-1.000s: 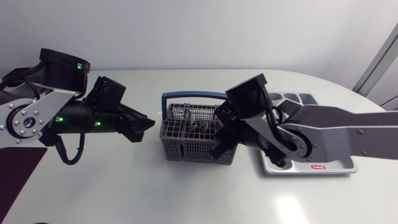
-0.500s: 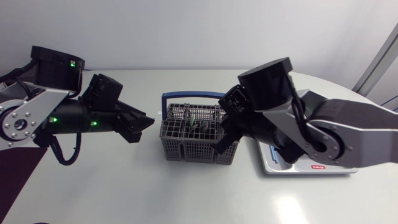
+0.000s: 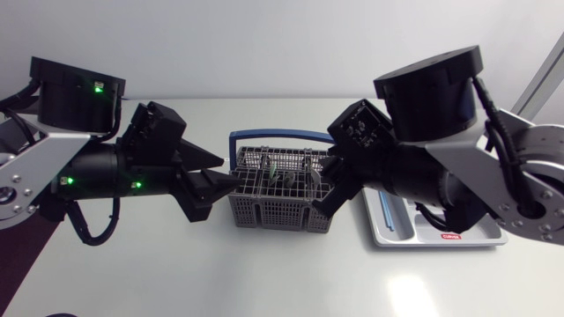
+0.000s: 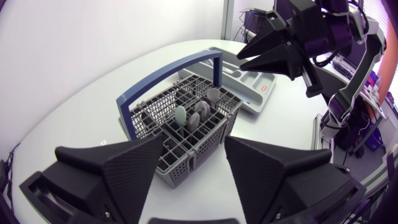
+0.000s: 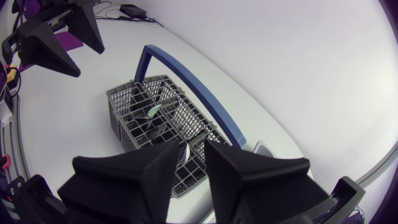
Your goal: Unload the cutlery basket into the drawer organizer.
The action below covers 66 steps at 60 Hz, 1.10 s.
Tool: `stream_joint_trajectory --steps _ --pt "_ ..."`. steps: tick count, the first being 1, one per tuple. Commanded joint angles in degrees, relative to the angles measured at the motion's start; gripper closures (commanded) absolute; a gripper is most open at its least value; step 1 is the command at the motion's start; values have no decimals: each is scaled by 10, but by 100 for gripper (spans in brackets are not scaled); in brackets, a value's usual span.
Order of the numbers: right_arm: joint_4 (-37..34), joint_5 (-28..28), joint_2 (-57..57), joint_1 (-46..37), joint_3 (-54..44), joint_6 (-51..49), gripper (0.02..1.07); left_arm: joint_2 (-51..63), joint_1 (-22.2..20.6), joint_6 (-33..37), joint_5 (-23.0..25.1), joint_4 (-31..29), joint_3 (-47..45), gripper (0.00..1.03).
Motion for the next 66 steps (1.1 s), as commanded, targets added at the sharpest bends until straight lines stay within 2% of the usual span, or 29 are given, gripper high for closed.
stream_joint_trajectory --steps 1,4,13,15,18,22,24,33,36,42,46,47,52,66 --pt "10 -1 7 -4 -23 5 40 -3 -13 19 0 0 5 22" --pt "12 -2 0 -5 -30 10 36 0 -20 23 -8 5 3 21" --pt "-1 -9 -45 -21 -52 34 28 49 -55 19 -81 -8 34 21" --pt "-10 -14 -53 -27 -54 40 27 67 -68 17 -109 -17 48 21" --pt "-25 -24 -67 -37 -56 52 27 93 -87 4 -145 -43 75 21" --pt "-37 -34 -82 -44 -61 60 27 117 -100 -11 -161 -69 103 21" --pt "-48 -39 -95 -48 -63 66 27 138 -120 -20 -189 -88 128 21" --pt "-80 -64 -133 -65 -68 81 27 190 -164 -34 -269 -118 186 22" --pt "-89 -75 -144 -75 -69 85 27 210 -172 -44 -278 -137 206 22" --pt "-108 -100 -162 -99 -69 87 27 260 -191 -56 -337 -202 271 22" --pt "-111 -111 -170 -112 -75 87 27 280 -194 -67 -345 -243 311 22" --pt "-113 -114 -172 -118 -78 86 27 300 -196 -76 -356 -280 344 21" --pt "-113 -121 -177 -128 -87 85 27 328 -207 -91 -360 -327 391 21" --pt "-99 -127 -178 -138 -109 86 27 394 -233 -122 -404 -369 440 22"
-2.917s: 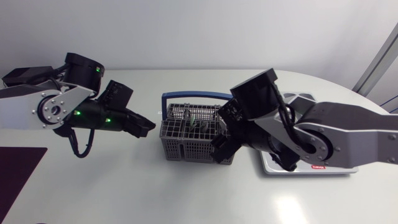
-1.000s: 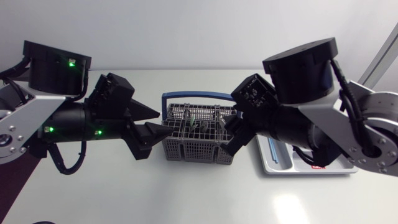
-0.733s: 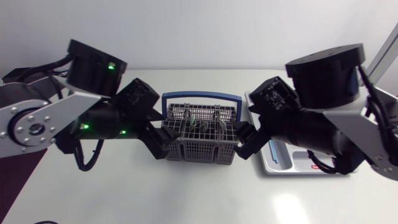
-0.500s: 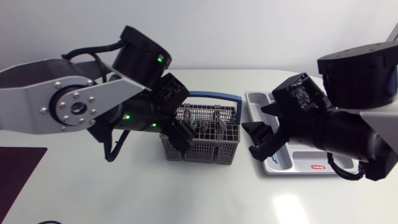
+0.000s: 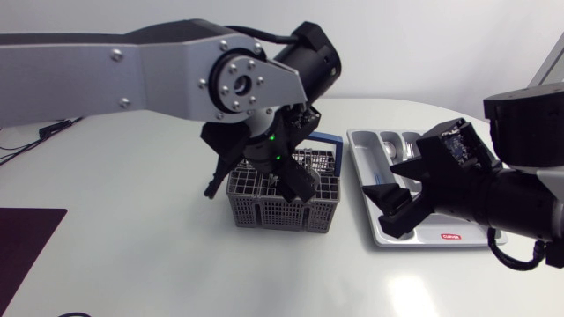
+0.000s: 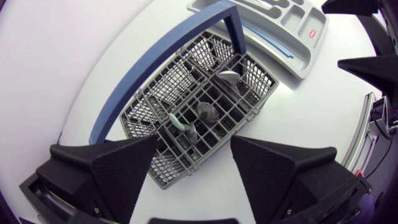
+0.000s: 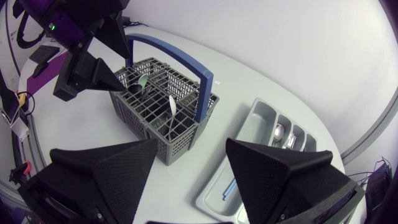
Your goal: Unload the cutlery basket into the drawer organizer.
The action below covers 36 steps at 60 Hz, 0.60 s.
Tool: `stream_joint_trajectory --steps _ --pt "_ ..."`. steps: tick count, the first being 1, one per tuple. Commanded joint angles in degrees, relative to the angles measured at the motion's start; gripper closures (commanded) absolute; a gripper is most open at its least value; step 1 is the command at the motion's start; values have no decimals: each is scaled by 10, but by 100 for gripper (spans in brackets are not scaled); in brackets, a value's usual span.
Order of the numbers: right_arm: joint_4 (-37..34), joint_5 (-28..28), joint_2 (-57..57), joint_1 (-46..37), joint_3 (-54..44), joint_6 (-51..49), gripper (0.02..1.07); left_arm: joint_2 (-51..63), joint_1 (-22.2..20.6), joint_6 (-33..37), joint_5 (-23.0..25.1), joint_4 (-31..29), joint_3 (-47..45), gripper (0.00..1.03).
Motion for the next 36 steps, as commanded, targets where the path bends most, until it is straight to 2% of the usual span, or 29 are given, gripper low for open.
stream_joint_trajectory --steps 1,16,20,36 --pt "10 -2 1 -3 -20 12 27 33 -6 -25 -14 -17 19 22" --pt "44 -2 23 -2 -37 12 27 65 -4 -42 -77 -22 19 22" --pt "51 -3 27 -2 -41 12 27 68 -5 -47 -81 -20 19 22" --pt "68 -3 33 -1 -55 14 27 74 -8 -51 -93 13 1 48"
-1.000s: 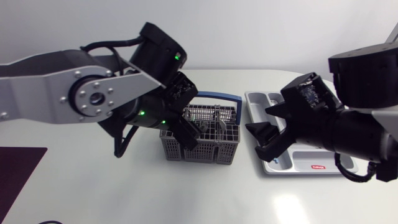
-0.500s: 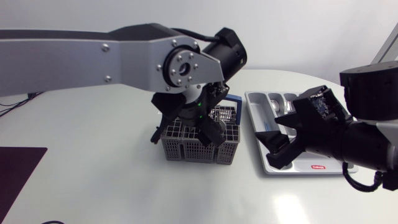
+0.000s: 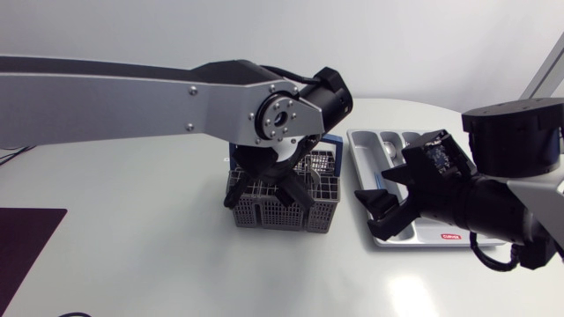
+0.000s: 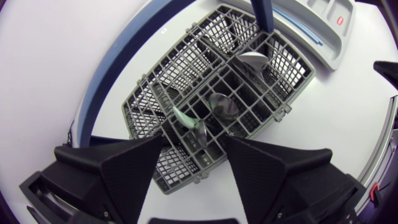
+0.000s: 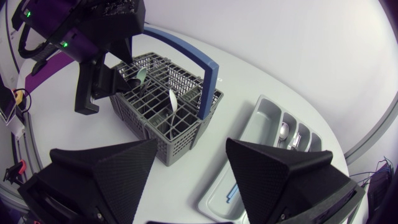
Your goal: Unload the cutlery basket into the drawer organizer.
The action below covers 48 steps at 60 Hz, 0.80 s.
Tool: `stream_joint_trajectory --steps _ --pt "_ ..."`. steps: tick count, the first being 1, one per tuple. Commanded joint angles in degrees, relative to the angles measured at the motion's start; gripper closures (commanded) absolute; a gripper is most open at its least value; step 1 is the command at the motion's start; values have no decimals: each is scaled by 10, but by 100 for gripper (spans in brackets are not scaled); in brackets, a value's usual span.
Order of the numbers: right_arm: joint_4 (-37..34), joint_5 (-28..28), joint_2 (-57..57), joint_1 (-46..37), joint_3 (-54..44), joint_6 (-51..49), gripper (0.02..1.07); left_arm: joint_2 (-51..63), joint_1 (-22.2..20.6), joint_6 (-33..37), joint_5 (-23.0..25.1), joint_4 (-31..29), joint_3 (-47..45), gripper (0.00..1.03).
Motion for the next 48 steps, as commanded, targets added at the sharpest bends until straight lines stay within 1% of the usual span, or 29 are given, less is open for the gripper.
stream_joint_trajectory --steps 1,9,10,16,40,48 --pt "9 -1 7 -1 -22 14 27 11 -2 -20 -12 13 -5 50" --pt "11 -1 7 -1 -26 13 27 12 -3 -20 -14 25 -11 71" --pt "11 -1 7 -1 -26 13 27 13 -3 -19 -15 26 -12 72" --pt "13 -1 7 -2 -28 13 27 15 -3 -18 -15 27 -14 75" --pt "20 0 7 -1 -36 13 27 27 -7 -17 -37 27 -24 78" --pt "24 0 7 -2 -42 13 27 31 -10 -20 -37 27 -26 79"
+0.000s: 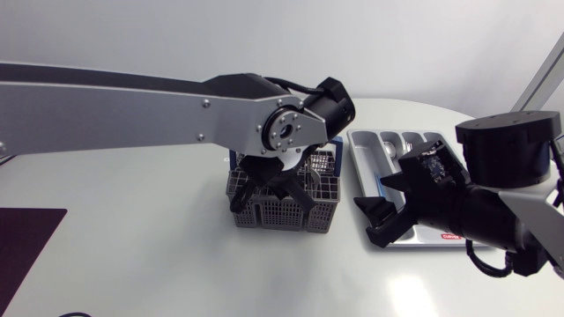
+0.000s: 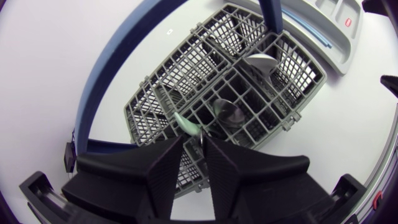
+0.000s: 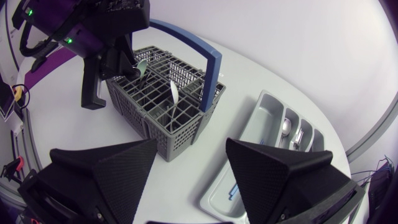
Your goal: Unload the cutlery basket into the drawer organizer.
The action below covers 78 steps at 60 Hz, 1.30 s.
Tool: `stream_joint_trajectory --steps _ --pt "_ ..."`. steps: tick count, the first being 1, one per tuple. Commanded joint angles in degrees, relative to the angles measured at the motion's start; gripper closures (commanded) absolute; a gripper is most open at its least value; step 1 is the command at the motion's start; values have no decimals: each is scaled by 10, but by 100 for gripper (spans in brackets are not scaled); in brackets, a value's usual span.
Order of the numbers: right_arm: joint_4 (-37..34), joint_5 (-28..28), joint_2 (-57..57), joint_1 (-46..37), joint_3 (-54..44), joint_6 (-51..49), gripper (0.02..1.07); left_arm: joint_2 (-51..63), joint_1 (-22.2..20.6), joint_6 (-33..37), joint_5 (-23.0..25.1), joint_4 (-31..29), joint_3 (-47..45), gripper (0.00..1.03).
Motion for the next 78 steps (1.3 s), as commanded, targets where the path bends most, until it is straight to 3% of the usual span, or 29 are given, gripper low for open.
stream_joint_trajectory --steps 1,11,13,27,28,59,78 --pt "8 0 6 -2 -17 13 27 18 -5 -13 -9 2 -14 79" --pt "11 0 5 -2 -24 13 27 20 -7 -12 -9 2 -12 86" --pt "14 0 5 -1 -26 12 27 22 -7 -12 -9 2 -12 92" --pt "23 0 5 -1 -35 12 27 23 -9 -1 -12 9 -13 97" --pt "23 0 5 -1 -35 12 27 22 -9 1 -12 10 -12 101" --pt "26 2 5 1 -39 12 27 -60 -22 17 -26 13 -35 100" --pt "26 7 14 14 -36 17 27 -159 -40 40 -47 94 -108 100"
